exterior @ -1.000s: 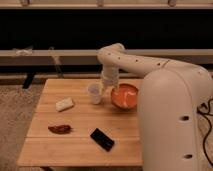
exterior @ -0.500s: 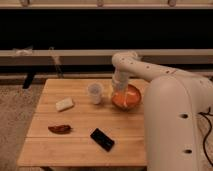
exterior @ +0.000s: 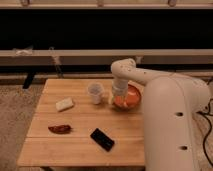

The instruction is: Drag the ceramic bowl in a circle

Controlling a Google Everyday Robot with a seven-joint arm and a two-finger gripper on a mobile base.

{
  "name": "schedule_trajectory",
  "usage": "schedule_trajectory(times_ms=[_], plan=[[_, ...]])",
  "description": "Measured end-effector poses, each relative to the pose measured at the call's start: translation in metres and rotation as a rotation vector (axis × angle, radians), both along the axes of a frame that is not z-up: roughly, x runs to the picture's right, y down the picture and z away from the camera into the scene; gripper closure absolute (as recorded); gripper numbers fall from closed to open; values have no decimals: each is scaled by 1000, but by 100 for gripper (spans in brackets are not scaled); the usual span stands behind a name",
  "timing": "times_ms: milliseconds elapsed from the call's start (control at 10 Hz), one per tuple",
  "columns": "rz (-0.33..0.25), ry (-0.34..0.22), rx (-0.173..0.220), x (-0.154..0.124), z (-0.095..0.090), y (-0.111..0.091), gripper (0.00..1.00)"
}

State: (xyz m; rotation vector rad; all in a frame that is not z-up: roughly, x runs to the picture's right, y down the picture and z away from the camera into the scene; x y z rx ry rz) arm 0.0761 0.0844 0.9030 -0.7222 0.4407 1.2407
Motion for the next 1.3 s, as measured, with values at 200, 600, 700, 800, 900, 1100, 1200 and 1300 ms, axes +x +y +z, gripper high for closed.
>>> schedule_trajectory(times_ms=[200,600,700,800,900,1100,1200,1300], plan=[[-2,50,1,5,8,6,52],[-2,167,-1,32,12,21,92],[11,193,7,43,6,19,98],[31,223,21,56,-4,16,100],[46,246,41,65,-17,10,100],[57,273,59,75,-38,8,100],[58,278,51,76,-47,15,100],[54,275,37,72,-54,25,100]])
